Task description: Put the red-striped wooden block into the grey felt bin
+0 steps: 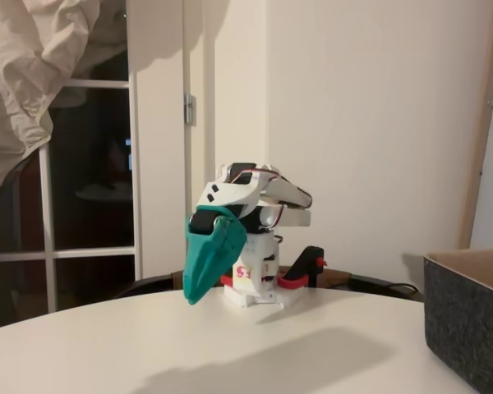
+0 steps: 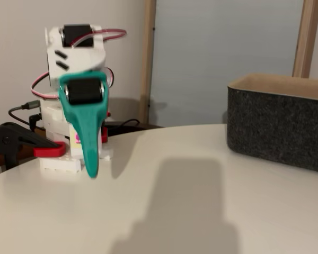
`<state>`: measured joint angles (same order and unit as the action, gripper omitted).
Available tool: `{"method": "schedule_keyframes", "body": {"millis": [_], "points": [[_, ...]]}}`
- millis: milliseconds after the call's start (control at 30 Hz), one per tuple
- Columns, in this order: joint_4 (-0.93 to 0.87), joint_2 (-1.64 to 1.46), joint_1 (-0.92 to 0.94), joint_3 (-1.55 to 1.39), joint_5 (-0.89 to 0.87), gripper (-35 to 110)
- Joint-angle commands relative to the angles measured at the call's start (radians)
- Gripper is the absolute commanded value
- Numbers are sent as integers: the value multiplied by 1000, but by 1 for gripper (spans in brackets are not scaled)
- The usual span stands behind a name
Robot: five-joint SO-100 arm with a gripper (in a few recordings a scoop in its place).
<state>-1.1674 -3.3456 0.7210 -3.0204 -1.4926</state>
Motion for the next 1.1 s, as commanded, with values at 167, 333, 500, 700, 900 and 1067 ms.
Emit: {"method": "schedule_keyframes", "body": {"millis": [167, 333, 500, 700, 900, 1067], "points": [[0, -37, 40, -52, -15, 2], [0, -37, 43, -78, -14, 2], [0, -37, 55, -97, -5, 0], [-2, -37, 83, -97, -3, 0], [-2, -35, 83, -97, -3, 0], [-2, -35, 81, -97, -11, 0]]}}
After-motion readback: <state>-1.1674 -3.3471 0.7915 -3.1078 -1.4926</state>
